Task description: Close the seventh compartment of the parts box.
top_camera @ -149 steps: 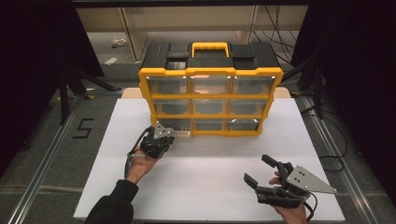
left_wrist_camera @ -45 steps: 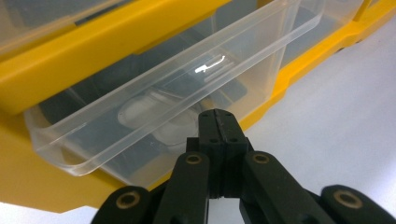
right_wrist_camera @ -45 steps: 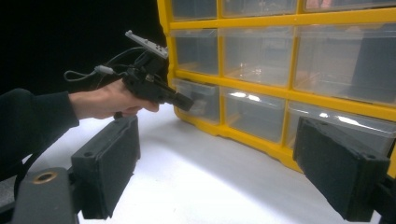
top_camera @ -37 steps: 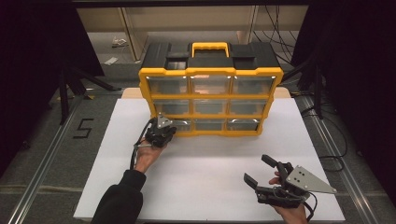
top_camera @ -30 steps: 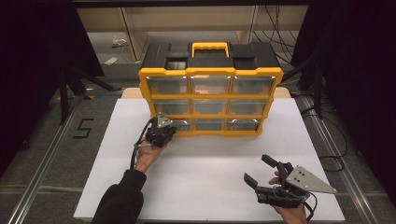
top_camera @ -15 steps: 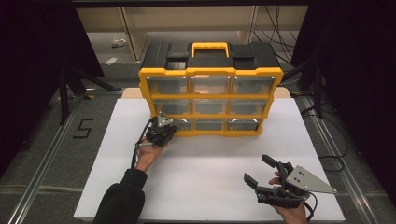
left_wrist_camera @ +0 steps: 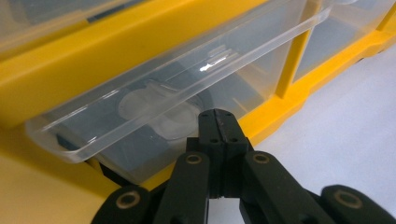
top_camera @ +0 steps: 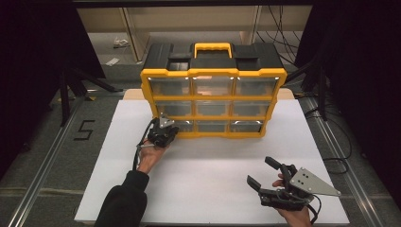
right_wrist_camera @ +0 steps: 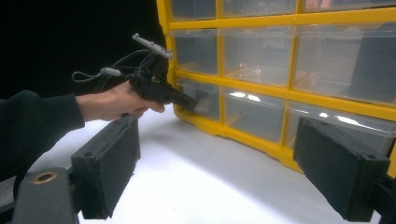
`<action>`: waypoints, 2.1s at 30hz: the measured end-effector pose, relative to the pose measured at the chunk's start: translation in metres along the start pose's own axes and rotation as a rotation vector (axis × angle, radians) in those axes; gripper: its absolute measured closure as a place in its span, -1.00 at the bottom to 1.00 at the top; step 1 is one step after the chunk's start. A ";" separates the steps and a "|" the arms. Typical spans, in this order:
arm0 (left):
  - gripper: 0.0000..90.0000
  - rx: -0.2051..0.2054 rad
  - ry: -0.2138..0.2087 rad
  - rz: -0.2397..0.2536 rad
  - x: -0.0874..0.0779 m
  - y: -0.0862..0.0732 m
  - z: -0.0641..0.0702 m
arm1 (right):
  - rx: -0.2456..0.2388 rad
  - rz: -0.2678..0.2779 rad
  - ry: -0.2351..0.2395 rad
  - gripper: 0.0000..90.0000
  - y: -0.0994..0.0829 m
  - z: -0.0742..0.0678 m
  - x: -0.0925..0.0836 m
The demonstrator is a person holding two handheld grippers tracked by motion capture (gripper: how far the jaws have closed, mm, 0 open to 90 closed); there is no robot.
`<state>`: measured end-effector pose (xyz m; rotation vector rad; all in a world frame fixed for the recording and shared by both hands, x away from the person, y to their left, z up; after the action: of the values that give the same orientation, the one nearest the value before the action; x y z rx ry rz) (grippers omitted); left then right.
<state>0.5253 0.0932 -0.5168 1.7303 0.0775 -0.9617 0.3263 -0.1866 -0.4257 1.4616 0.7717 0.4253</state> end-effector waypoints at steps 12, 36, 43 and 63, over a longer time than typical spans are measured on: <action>0.78 -0.025 -0.052 0.014 -0.010 0.002 0.004 | 0.003 0.009 0.003 -0.65 0.001 0.000 0.001; -0.47 -0.048 -0.194 0.027 -0.026 0.006 0.026 | -0.001 0.002 0.001 -0.65 0.000 0.000 0.000; -0.53 -0.061 -0.224 0.063 -0.035 0.012 0.033 | 0.000 0.007 0.004 -0.65 0.000 -0.001 0.001; -0.61 -0.099 -0.335 0.215 -0.077 0.027 0.063 | 0.002 0.010 0.008 -0.65 0.001 -0.001 0.000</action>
<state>0.4524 0.0609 -0.4520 1.4341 -0.2688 -1.0543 0.3259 -0.1857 -0.4245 1.4672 0.7721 0.4380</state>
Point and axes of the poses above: each handheld gripper's, and its own axes: x roughly forward along the jaws, y roughly out of its top, z roughly to its right, the point moved 9 cm from there along x, roughly forward along the jaws, and after that the axes turned 3 degrees about -z, right-handed, at the moved point
